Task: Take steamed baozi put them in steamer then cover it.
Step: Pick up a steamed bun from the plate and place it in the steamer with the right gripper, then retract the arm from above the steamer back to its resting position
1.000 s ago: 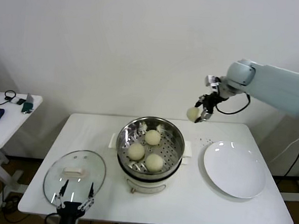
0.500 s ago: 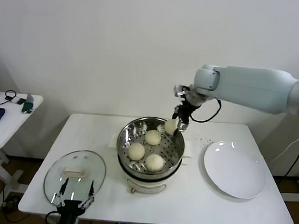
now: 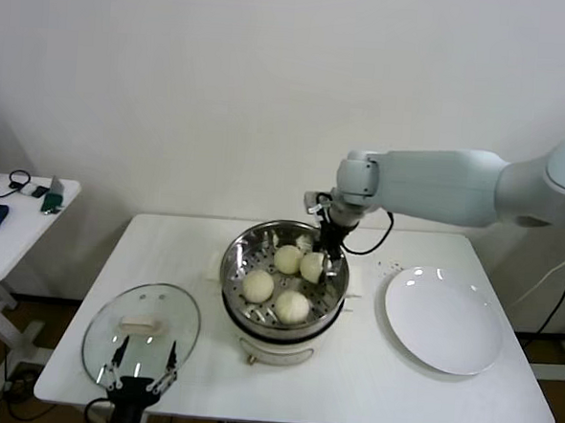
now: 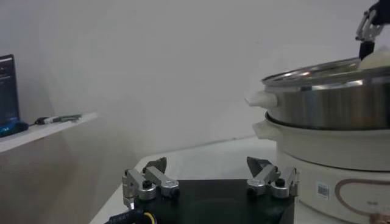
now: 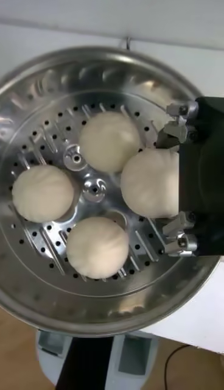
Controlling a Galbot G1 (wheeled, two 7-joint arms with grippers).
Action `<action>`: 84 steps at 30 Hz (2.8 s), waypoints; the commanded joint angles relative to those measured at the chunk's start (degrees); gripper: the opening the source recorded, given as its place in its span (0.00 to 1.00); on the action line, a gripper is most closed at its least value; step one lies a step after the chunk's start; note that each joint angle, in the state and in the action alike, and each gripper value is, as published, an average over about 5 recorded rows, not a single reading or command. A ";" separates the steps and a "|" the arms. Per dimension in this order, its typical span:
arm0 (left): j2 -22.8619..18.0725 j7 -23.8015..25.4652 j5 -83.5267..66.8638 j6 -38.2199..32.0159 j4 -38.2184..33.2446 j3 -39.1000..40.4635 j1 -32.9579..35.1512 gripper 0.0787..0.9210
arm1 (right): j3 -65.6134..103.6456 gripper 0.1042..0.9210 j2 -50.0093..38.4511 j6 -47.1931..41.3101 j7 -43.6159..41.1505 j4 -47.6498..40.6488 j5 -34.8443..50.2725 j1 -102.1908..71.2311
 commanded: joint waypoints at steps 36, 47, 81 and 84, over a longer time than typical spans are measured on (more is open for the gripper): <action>1.33 -1.18 1.59 -0.16 -1.72 -0.91 0.85 0.88 | 16.48 0.88 -20.43 10.61 5.98 1.02 6.05 -0.11; 1.95 -2.80 11.72 0.88 -3.39 -1.93 1.45 0.88 | 51.58 0.88 -36.64 23.71 31.41 8.21 3.95 -30.62; 3.58 0.48 81.86 14.89 -0.18 -3.37 -3.76 0.88 | 146.89 0.88 -16.38 21.64 39.00 21.18 -17.98 -123.09; 3.14 -0.37 84.11 15.09 3.75 -3.77 -6.81 0.88 | 147.43 0.88 -15.35 21.68 38.86 21.64 -18.65 -124.23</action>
